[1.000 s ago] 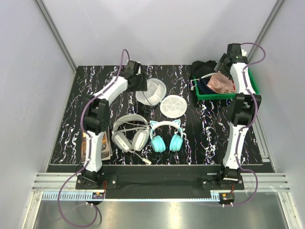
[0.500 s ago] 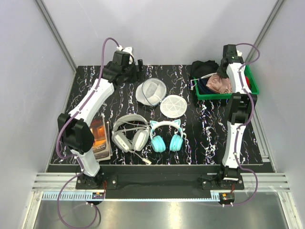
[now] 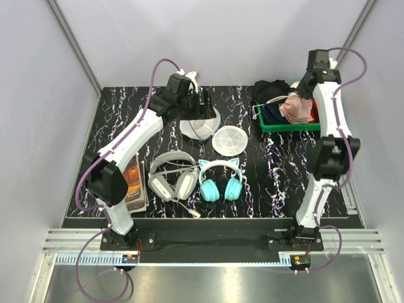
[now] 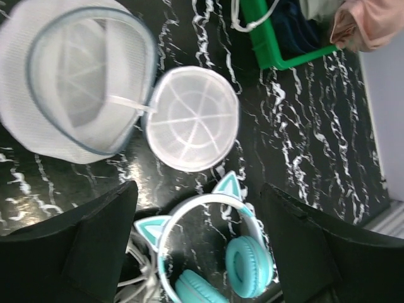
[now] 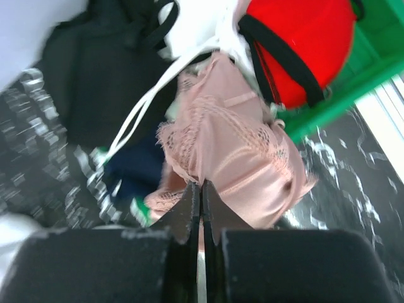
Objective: Place the bra in the laundry bag and zip it closed
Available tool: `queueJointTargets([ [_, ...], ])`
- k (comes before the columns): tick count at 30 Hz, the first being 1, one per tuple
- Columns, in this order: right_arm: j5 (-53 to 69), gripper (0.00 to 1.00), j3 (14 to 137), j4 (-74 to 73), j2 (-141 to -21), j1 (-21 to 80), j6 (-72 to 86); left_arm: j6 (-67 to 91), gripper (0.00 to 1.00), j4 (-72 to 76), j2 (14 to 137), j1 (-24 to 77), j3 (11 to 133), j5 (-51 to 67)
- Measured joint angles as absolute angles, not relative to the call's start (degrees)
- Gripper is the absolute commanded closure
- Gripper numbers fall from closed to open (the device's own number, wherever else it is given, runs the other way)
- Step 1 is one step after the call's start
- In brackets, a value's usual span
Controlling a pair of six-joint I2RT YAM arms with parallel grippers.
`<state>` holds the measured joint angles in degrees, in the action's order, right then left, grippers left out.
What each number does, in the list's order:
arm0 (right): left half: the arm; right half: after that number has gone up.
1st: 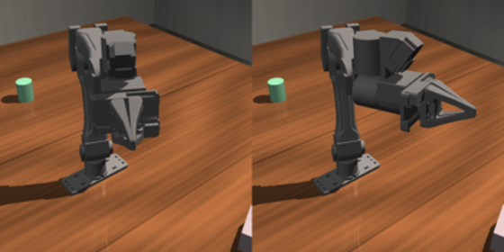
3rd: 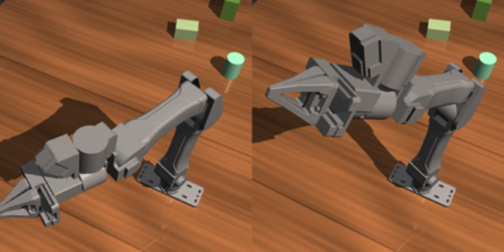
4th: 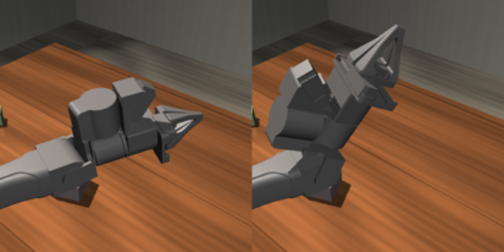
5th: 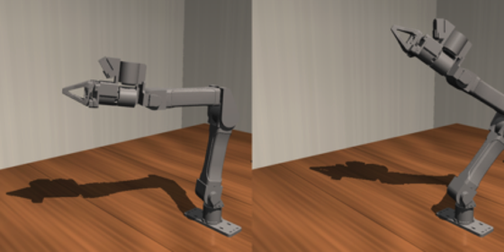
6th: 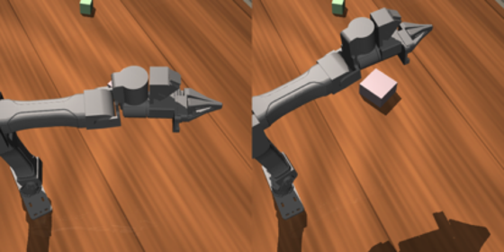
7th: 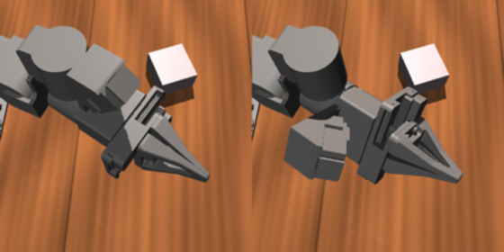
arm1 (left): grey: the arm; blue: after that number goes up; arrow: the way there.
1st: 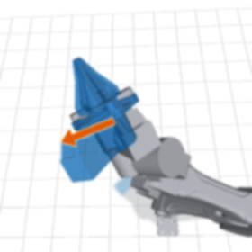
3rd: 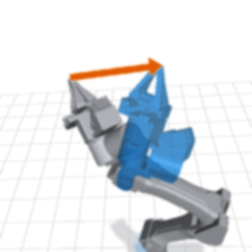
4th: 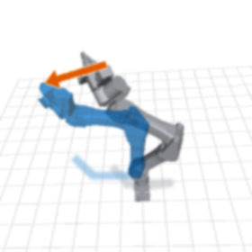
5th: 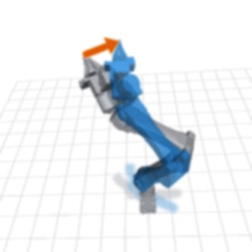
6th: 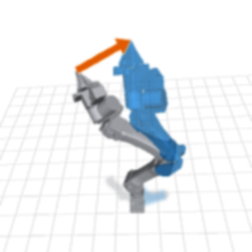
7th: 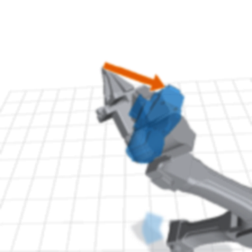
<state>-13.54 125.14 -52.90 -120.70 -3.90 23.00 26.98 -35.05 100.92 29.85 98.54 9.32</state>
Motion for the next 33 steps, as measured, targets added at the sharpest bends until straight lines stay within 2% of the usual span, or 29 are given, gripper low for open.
queueJointTargets([
  [5,-9.98,1.0,115.52,-52.93,-105.16,-3.92,25.71,29.74,0.12,-34.35,101.34,31.62,98.63,12.73],
  [10,-1.41,1.0,103.39,-52.66,-91.44,-3.9,30.11,34.0,0.09,-28.51,100.42,32.56,95.66,17.74],
  [18,6.72,1.0,89.01,-56.55,-74.11,-3.9,33.89,36.75,0.14,-19.14,94.72,36.07,86.24,23.2],
  [23,6.59,1.0,85.86,-63.44,-64.58,-3.9,33.08,35.7,0.14,-14.61,91.37,40.05,83.44,25.47],
  [27,6.96,1.0,84.18,-67.7,-58.22,-3.9,32.73,31.0,0.19,-10.98,90.7,44.62,82.72,25.28],
  [33,8.51,1.0,79.15,-70.89,-56.8,-3.9,32.32,21.71,0.17,-3.62,92.44,50.78,77.78,28.23],
])
